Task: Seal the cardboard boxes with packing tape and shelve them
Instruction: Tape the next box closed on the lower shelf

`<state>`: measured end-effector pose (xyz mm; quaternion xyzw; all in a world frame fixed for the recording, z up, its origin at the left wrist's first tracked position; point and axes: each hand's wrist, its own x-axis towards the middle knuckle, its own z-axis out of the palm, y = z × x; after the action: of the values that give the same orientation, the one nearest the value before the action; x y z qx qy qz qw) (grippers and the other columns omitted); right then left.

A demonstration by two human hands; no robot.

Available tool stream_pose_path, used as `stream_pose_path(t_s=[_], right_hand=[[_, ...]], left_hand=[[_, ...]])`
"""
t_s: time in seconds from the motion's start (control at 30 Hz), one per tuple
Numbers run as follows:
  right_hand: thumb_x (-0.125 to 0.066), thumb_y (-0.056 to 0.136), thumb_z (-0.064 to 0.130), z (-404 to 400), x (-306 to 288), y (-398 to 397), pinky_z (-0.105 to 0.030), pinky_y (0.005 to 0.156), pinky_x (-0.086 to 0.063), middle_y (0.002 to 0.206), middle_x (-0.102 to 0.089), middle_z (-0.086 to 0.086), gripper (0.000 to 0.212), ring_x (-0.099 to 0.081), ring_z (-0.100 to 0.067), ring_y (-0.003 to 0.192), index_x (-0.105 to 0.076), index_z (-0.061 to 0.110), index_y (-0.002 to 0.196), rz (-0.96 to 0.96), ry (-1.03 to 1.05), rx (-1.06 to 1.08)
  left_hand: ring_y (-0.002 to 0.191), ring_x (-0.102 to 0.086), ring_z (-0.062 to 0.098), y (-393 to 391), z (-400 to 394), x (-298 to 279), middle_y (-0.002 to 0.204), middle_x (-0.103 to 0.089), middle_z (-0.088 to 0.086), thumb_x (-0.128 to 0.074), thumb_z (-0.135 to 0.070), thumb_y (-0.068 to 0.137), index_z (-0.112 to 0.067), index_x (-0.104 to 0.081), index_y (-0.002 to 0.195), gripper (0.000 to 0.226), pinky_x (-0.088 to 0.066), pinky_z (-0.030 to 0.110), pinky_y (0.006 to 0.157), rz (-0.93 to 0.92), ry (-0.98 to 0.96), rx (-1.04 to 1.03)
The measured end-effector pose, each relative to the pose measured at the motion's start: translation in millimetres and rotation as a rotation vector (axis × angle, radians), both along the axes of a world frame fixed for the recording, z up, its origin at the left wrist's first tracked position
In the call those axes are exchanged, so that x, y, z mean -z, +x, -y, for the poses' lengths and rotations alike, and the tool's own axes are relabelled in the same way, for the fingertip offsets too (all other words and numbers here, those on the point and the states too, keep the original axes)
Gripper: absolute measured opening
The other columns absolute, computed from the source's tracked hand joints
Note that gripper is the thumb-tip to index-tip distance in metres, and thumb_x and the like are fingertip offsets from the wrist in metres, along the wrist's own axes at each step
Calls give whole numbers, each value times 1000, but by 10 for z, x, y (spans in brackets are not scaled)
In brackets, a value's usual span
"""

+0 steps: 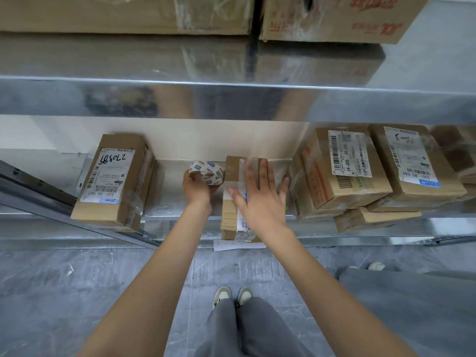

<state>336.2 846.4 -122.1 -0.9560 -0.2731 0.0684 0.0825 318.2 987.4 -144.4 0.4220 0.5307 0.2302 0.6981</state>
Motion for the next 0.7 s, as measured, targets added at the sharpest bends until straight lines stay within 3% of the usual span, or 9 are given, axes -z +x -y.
stream_pose_path(t_s=[0.1, 0.17, 0.23, 0.33, 0.43, 0.5, 0.6, 0.7], right_hand=[[-7, 90, 68, 7, -8, -11, -60, 114, 9, 163, 2, -11, 80, 7, -21, 150, -1, 24, 156, 4, 14, 7], [-1, 87, 65, -15, -23, -43, -59, 112, 15, 163, 2, -11, 82, 9, -20, 150, -3, 21, 156, 21, 15, 5], [2, 87, 56, -73, -41, -65, -57, 112, 18, 163, -1, -9, 81, 6, -18, 150, -6, 15, 156, 52, 2, -17], [-3, 92, 50, -206, -96, -88, -56, 114, 14, 163, 1, -11, 76, 4, -18, 151, -4, 7, 155, 6, -25, -14], [-27, 94, 64, -341, -130, -142, -69, 109, 5, 161, 17, -13, 89, 16, -27, 149, 8, 8, 154, -74, -75, 34], [-33, 93, 61, -385, -134, -168, -77, 105, 0, 160, 19, -15, 88, 18, -31, 148, 9, 15, 155, -76, -94, 41], [-37, 95, 45, -376, -132, -166, -78, 103, -5, 161, 17, -15, 77, 17, -33, 148, 6, 26, 155, -82, -92, 42], [-37, 96, 41, -394, -148, -171, -77, 103, -6, 160, 17, -16, 73, 15, -34, 148, 5, 28, 155, -84, -99, 38]], left_hand=[[89, -65, 27, 24, -29, 128, 109, -64, 16, -43, -9, 102, -1, -52, 125, 26, -59, 29, 61, 105, -276, 21], [103, -66, 31, -7, -18, 203, 115, -66, 18, -48, -14, 101, 2, -51, 128, 31, -57, 39, 87, 91, -380, 118], [115, -62, 32, -29, 9, 282, 123, -65, 19, -50, -22, 101, 0, -52, 132, 38, -51, 43, 99, 106, -424, 201], [114, -64, 29, -64, 58, 283, 122, -66, 16, -48, -29, 102, -3, -57, 128, 38, -57, 36, 86, 102, -407, 244], [112, -64, 28, -96, 77, 331, 124, -66, 14, -48, -32, 101, -6, -57, 130, 39, -59, 33, 69, 125, -409, 267], [101, -68, 26, -103, 82, 327, 120, -68, 14, -48, -33, 101, -5, -58, 128, 39, -57, 29, 61, 134, -391, 269], [89, -70, 20, -98, 109, 343, 114, -70, 13, -49, -31, 102, -4, -60, 123, 36, -57, 26, 60, 106, -350, 264], [94, -70, 21, -108, 134, 359, 114, -70, 13, -51, -33, 101, -4, -60, 124, 38, -57, 27, 63, 101, -335, 272]])
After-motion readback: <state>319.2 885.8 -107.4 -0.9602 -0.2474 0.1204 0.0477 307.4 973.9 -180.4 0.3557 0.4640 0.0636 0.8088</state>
